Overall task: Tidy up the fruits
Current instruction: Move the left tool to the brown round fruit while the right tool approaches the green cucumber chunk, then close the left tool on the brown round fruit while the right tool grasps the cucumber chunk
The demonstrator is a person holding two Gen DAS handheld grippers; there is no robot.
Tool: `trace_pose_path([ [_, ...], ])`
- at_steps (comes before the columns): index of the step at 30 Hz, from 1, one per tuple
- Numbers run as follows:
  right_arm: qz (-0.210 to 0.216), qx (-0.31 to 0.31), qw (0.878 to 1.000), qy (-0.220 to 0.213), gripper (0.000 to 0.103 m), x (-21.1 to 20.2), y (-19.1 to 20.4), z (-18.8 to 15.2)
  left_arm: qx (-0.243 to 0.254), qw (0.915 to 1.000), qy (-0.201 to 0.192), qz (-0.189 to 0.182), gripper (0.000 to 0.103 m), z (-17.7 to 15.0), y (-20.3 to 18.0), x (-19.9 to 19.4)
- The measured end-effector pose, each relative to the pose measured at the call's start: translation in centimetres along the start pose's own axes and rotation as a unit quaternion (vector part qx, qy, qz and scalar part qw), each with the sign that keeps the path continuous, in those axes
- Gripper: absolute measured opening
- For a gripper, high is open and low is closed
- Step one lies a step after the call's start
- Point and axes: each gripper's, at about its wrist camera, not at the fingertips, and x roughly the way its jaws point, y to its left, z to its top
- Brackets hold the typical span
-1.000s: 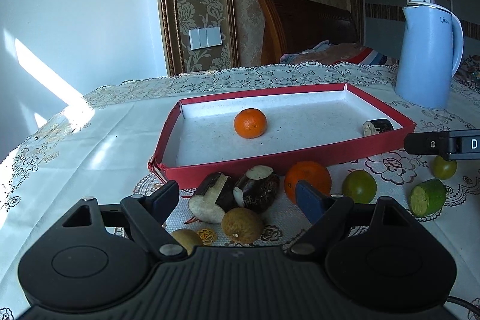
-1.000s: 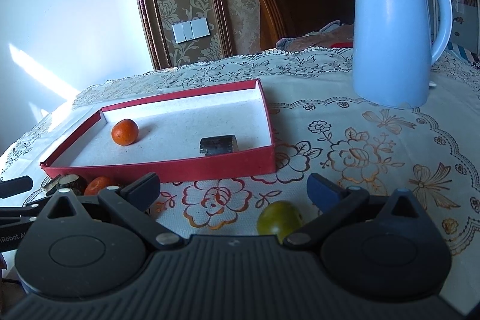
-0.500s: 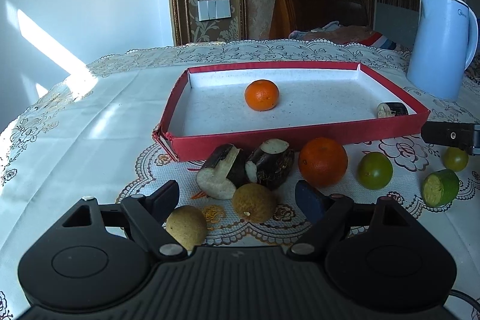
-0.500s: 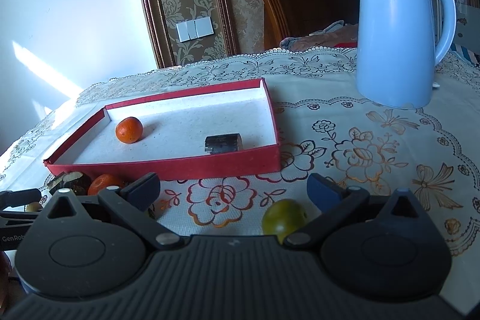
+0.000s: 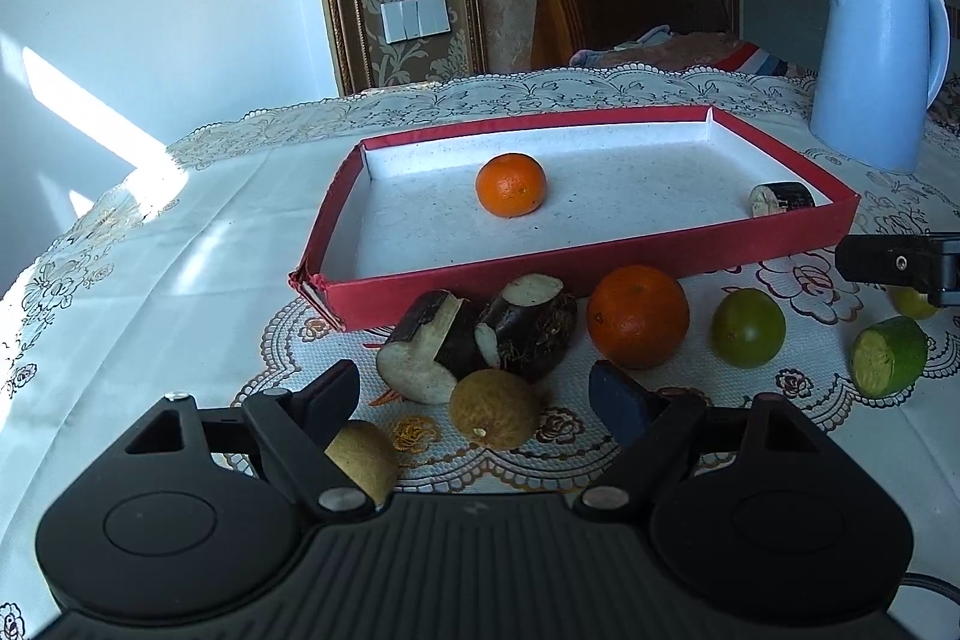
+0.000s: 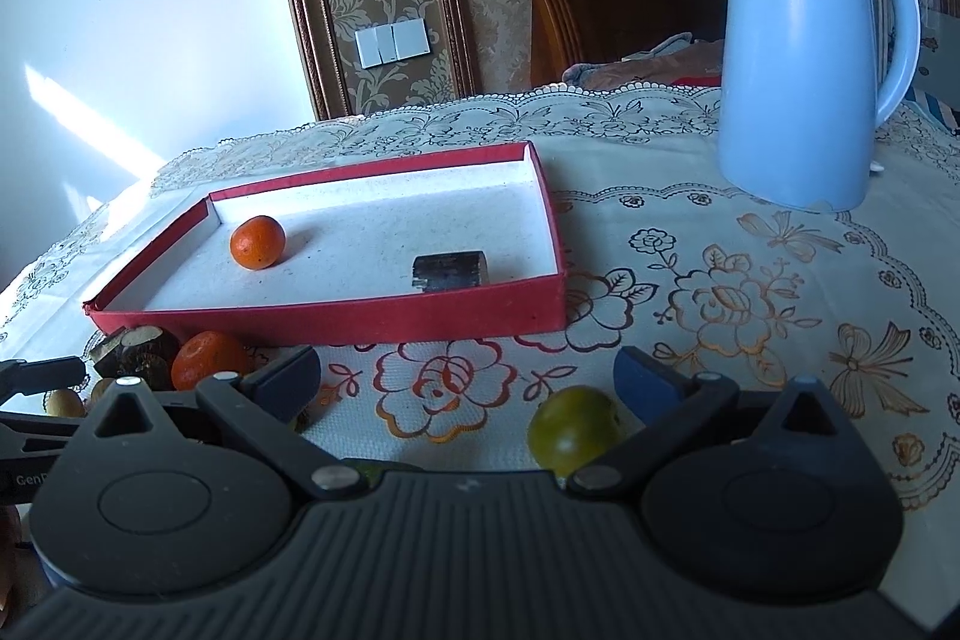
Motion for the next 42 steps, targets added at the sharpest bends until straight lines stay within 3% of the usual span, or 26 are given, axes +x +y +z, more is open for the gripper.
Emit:
trace_pose_path([
  [9, 0.000, -0.076, 0.997, 0.005, 0.103, -3.3, -0.1, -2.0, 0.004, 1.0000, 0.004, 0.007, 0.084, 0.0, -0.1, 0.1],
  [13, 0.014, -0.100, 0.995, 0.015, 0.092, -2.9, 1.1, -2.4, 0.002, 0.9999, 0.005, 0.009, 0.084, 0.1, -0.1, 0.2],
  [21, 0.007, -0.130, 0.991, 0.005, 0.086, -2.3, 3.3, -2.2, 0.001, 0.9999, 0.009, 0.012, 0.088, 0.1, -0.1, 0.3],
  [24, 0.006, -0.138, 0.990, -0.006, 0.076, -2.6, 4.0, -2.5, -0.002, 0.9999, 0.010, 0.013, 0.089, 0.1, 0.1, 0.3],
  [27, 0.010, -0.153, 0.988, -0.003, 0.074, -2.7, 4.5, -2.7, -0.002, 0.9999, 0.010, 0.014, 0.089, 0.1, 0.1, 0.4],
  [35, 0.018, -0.102, 0.993, 0.059, 0.074, -0.6, 3.1, -2.5, -0.007, 0.9999, 0.008, 0.010, 0.089, 0.1, 0.1, 0.3],
  [42, 0.012, -0.105, 0.993, 0.058, 0.065, -0.1, 3.6, -2.4, -0.006, 1.0000, 0.003, 0.003, 0.088, 0.1, 0.2, 0.2],
])
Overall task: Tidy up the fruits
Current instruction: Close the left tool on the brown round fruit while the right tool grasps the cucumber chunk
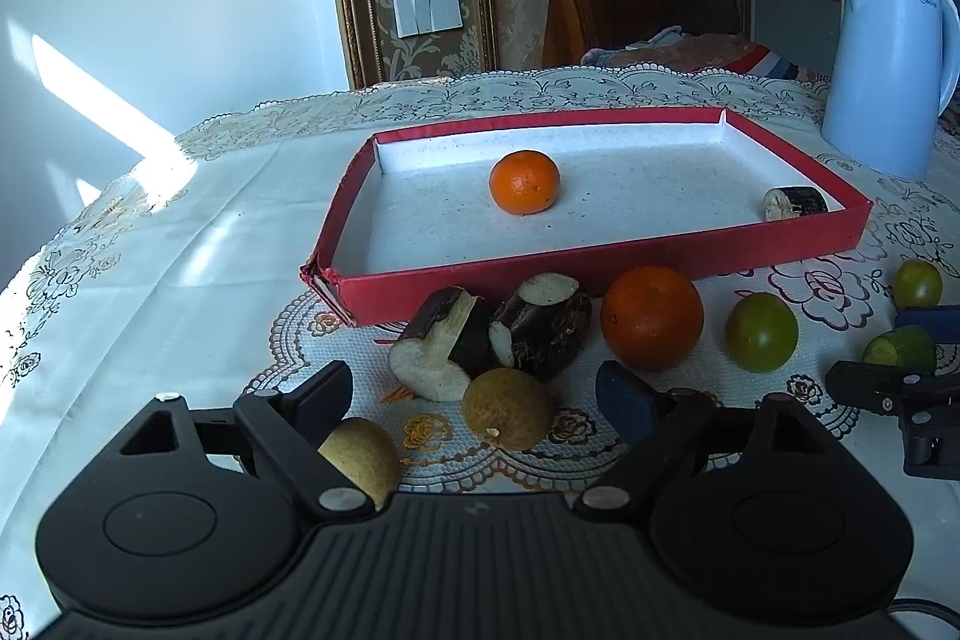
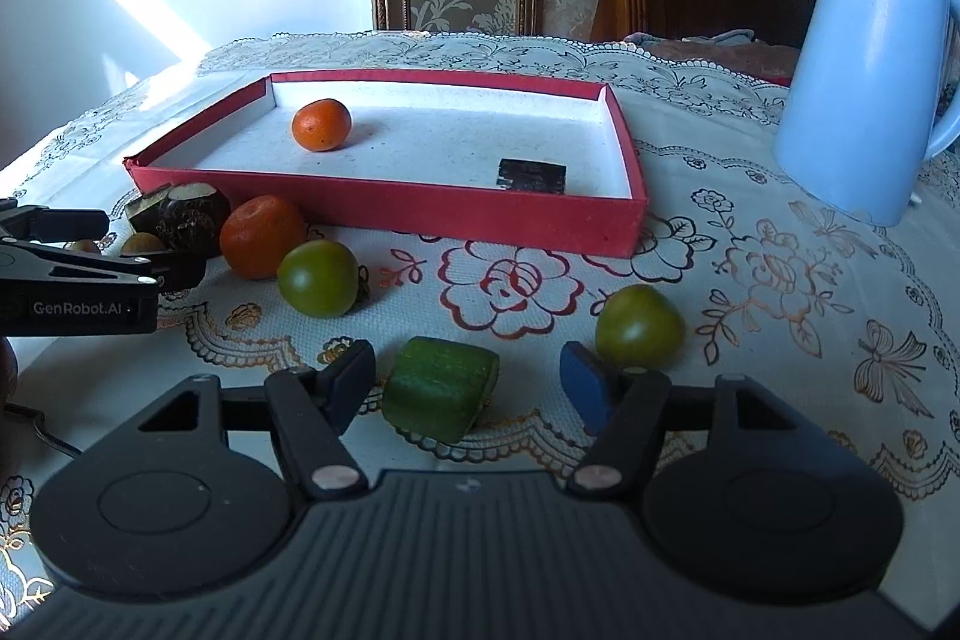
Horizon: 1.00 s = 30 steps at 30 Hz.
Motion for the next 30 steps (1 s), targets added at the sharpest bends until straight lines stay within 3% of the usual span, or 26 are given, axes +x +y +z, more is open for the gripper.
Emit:
trace_pose_path([
  [3, -0.001, -0.001, 1.000, -0.001, 0.065, -0.01, 0.02, -0.02, 0.002, 1.0000, -0.007, -0.002, 0.086, -0.04, -0.07, -0.25],
  [7, -0.001, -0.001, 1.000, -0.002, 0.065, -0.05, -0.03, -0.06, 0.006, 0.9999, -0.010, 0.000, 0.064, -0.05, -0.25, -0.34],
  [9, -0.001, 0.000, 1.000, -0.002, 0.065, -0.04, -0.03, -0.07, 0.003, 0.9999, -0.011, 0.005, 0.059, -0.03, -0.16, -0.36],
  [18, 0.000, 0.002, 1.000, -0.002, 0.065, -0.06, -0.13, -0.08, 0.008, 0.9998, -0.017, 0.001, 0.046, -0.12, -0.20, -0.78],
  [26, 0.002, 0.005, 1.000, -0.003, 0.065, -0.03, -0.24, -0.11, 0.027, 0.9994, -0.020, -0.006, 0.043, -0.23, -0.89, -0.96],
  [28, 0.001, 0.004, 1.000, -0.004, 0.061, -0.05, -0.21, -0.10, 0.024, 0.9995, -0.020, -0.007, 0.043, -0.24, -0.90, -0.91],
  [30, 0.001, 0.003, 1.000, -0.005, 0.058, -0.11, -0.20, -0.12, 0.019, 0.9996, -0.022, -0.005, 0.033, -0.24, -0.76, -0.93],
])
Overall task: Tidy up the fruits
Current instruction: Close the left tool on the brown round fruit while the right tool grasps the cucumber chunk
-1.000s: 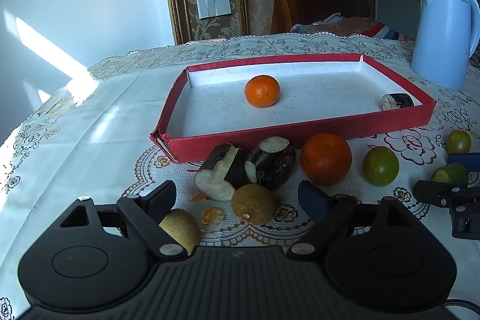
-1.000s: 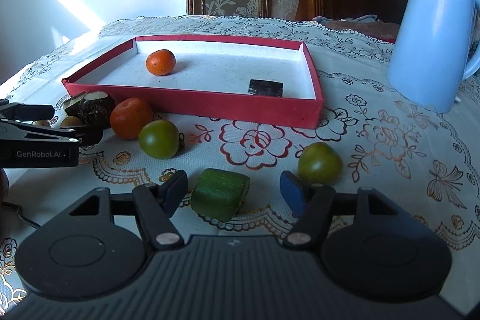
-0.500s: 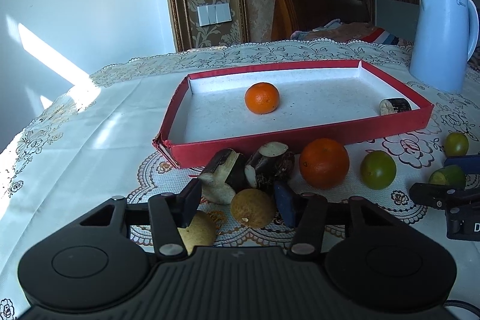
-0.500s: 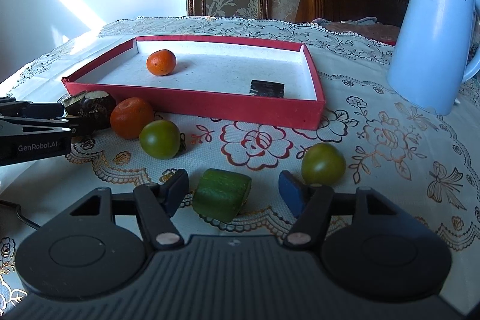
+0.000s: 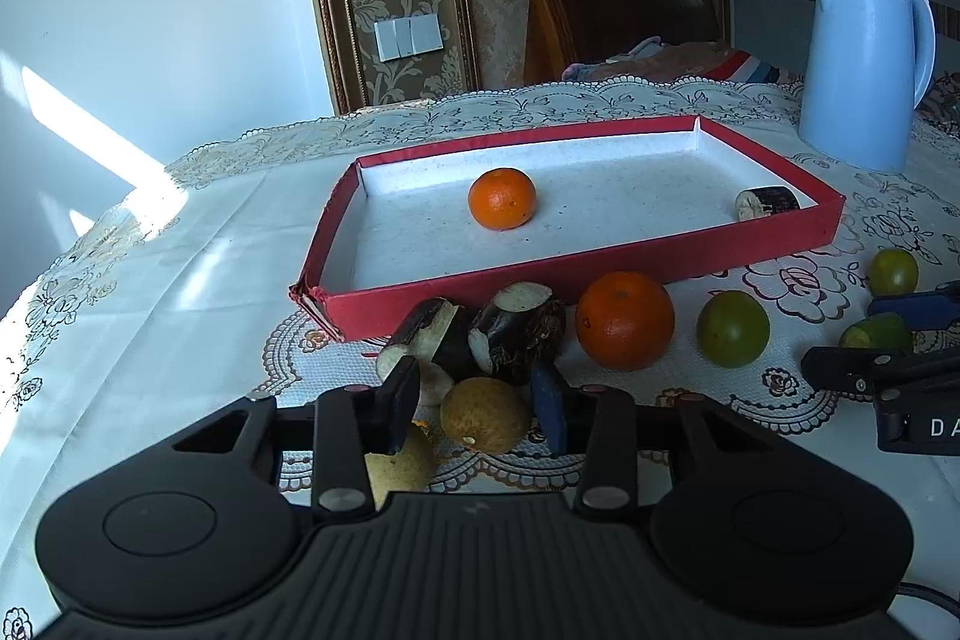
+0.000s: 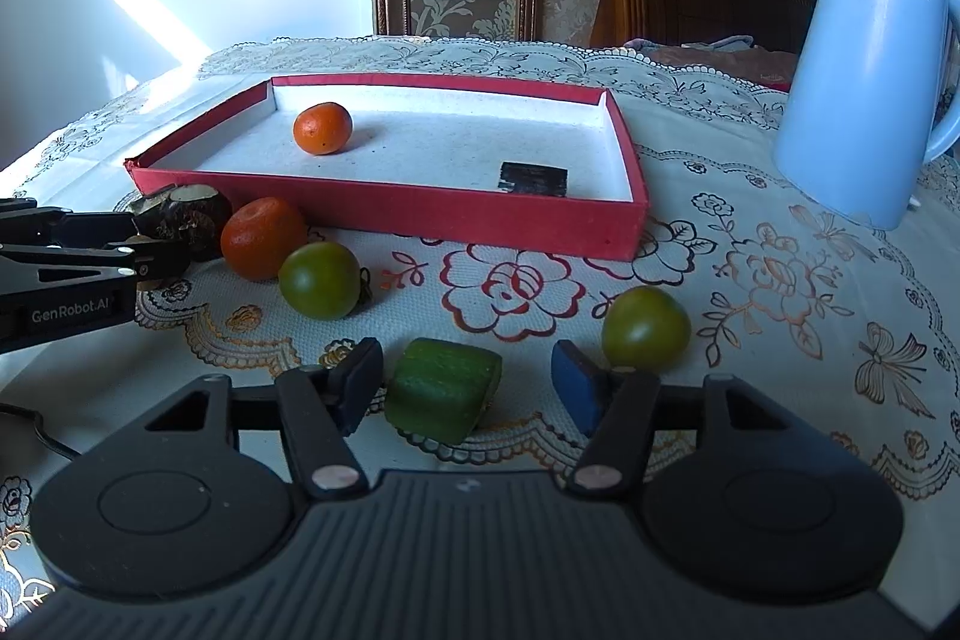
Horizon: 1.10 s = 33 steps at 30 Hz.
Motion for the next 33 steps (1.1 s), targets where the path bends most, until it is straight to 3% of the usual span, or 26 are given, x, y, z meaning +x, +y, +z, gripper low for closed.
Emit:
trace_pose_path([
  [1, 0.000, 0.000, 1.000, 0.000, 0.058, 0.01, 0.01, 0.01, -0.002, 1.0000, 0.000, -0.004, 0.029, 0.00, 0.06, -0.01],
  [4, -0.001, -0.002, 1.000, -0.001, 0.055, -0.06, 0.10, 0.01, -0.004, 1.0000, 0.000, -0.005, 0.029, -0.01, 0.21, 0.02],
  [11, 0.004, -0.016, 1.000, -0.008, 0.034, -0.27, 0.59, -0.07, -0.005, 1.0000, -0.002, -0.005, 0.028, 0.01, 0.35, -0.05],
  [33, 0.003, -0.001, 1.000, -0.021, 0.027, -0.75, 0.13, -0.07, -0.022, 0.9996, -0.011, -0.012, 0.028, -0.02, 1.00, -0.63],
])
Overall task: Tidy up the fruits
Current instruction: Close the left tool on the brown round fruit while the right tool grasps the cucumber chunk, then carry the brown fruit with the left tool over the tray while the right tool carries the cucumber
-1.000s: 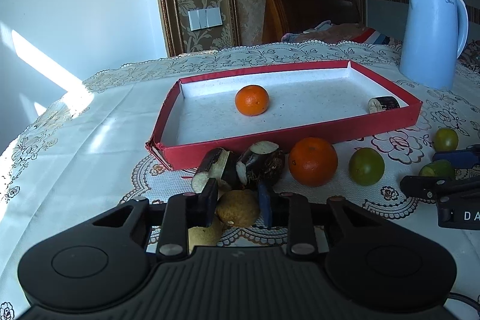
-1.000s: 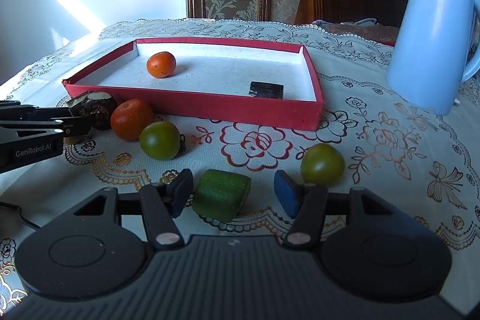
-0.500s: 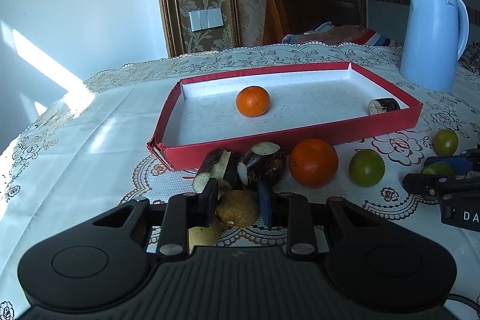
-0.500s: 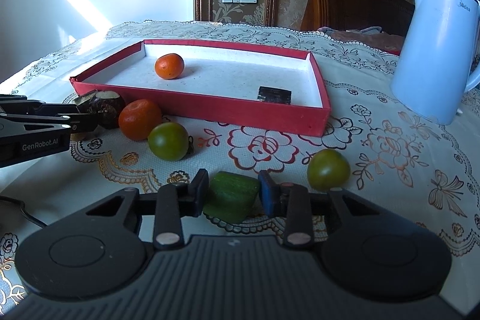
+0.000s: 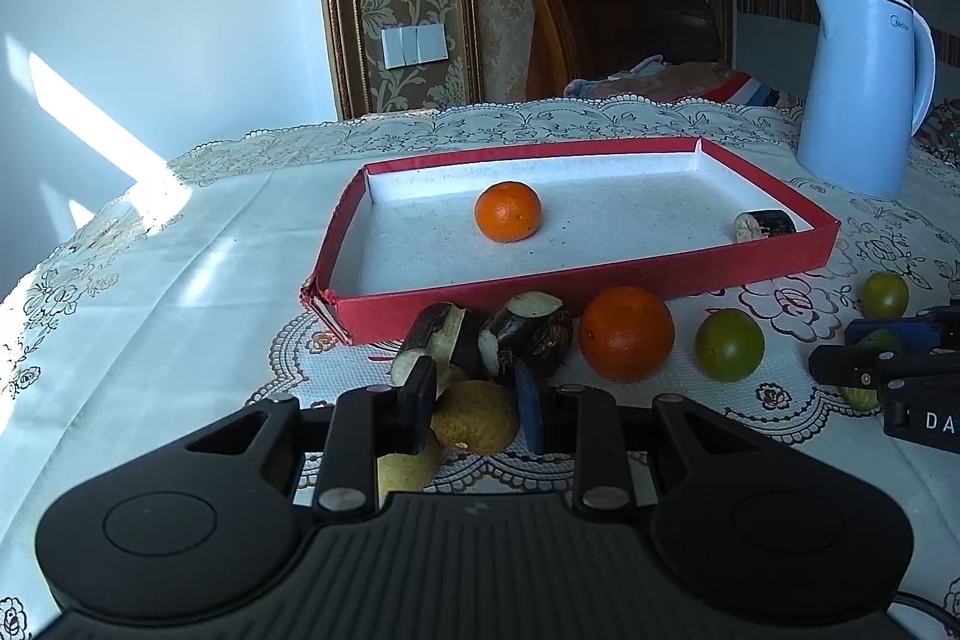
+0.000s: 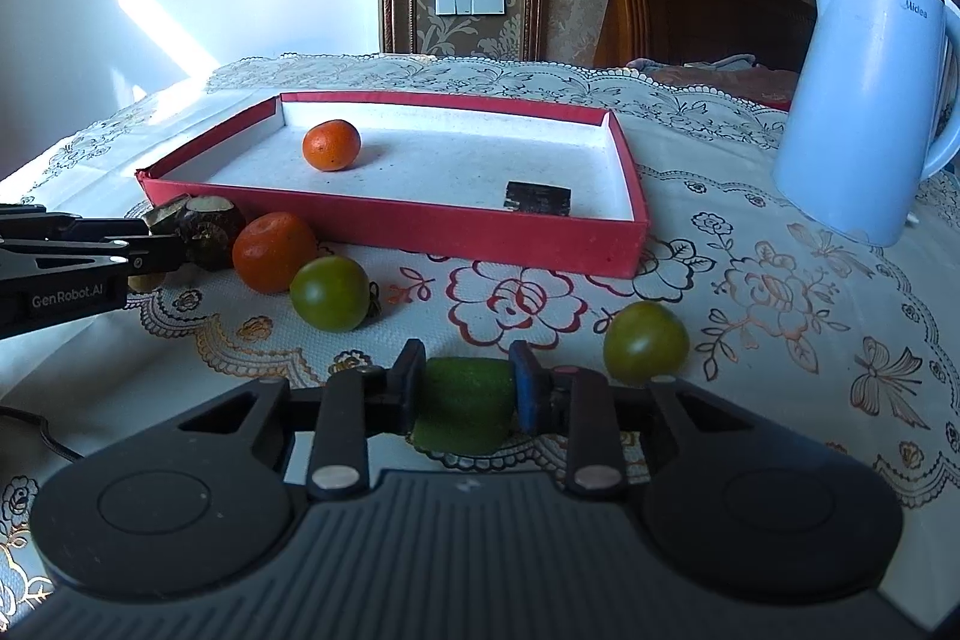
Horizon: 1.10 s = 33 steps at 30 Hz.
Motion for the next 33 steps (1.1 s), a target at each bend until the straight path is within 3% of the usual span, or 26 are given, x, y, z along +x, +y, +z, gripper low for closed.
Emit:
trace_pose_path([
  [6, 0.011, 0.030, 0.999, -0.021, 0.027, -1.0, -1.1, -0.1, -0.010, 0.9999, -0.007, -0.004, 0.028, 0.1, 0.3, -0.2],
  [13, 0.050, 0.098, 0.994, -0.005, 0.027, -0.7, -3.5, -0.5, -0.026, 0.9996, -0.009, -0.009, 0.028, 0.1, 0.8, -0.3],
  [23, 0.043, 0.079, 0.995, -0.039, 0.027, -2.2, -3.0, 1.1, -0.040, 0.9979, -0.040, -0.030, 0.028, 1.1, 1.3, -1.5],
  [33, 0.023, 0.051, 0.997, -0.053, 0.027, -0.7, -2.2, 4.5, -0.052, 0.9974, -0.022, -0.044, 0.028, 3.6, 1.9, -0.6],
])
